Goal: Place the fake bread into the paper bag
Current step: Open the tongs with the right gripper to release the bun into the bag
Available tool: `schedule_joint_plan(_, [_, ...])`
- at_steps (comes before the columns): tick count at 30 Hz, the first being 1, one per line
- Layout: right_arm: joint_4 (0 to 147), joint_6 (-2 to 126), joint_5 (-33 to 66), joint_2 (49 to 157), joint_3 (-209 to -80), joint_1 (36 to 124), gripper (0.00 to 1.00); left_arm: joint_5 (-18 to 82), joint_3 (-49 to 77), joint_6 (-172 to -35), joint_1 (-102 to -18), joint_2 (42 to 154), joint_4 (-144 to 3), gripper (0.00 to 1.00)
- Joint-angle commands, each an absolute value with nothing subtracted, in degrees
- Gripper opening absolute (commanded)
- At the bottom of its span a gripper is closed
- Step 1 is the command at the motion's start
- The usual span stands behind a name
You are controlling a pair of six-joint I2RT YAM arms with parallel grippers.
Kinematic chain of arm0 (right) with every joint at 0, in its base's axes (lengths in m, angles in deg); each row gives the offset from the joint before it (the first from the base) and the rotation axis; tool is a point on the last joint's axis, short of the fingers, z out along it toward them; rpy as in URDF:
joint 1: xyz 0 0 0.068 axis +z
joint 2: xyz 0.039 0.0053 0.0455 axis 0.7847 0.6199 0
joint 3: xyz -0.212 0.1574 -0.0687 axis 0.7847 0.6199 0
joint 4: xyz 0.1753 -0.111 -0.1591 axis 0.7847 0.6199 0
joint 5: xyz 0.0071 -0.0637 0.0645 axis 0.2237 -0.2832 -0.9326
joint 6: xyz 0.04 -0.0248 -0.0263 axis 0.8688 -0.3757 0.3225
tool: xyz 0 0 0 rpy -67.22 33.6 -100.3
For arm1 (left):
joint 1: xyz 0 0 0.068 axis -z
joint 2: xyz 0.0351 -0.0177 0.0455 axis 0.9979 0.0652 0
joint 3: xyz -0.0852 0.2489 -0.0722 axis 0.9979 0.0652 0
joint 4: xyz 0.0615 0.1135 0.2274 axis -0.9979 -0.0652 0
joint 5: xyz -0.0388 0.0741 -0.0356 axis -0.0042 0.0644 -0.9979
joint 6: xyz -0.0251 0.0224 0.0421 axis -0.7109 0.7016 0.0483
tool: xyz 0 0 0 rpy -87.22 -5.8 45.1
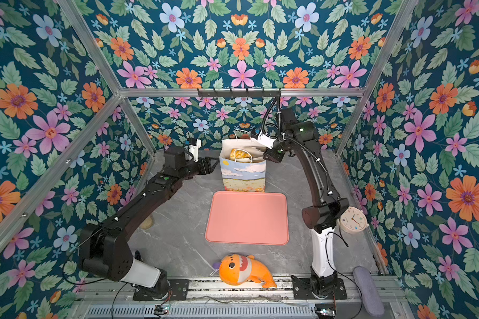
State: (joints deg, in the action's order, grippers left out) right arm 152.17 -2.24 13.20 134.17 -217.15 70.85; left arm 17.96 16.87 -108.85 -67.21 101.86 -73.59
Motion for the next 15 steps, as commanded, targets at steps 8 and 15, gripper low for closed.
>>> schedule_joint_plan(8, [151.5,-0.7,12.9,131.2,-217.6,71.1,0.5,18.8,16.4,-107.7,-67.2,101.4,-72.4,0.67])
schedule_joint_plan(15, [153.4,1.7,13.6,128.3,-217.4,71.0,0.49,18.6,16.0,-107.7,-67.3,101.2,-72.6,0.67])
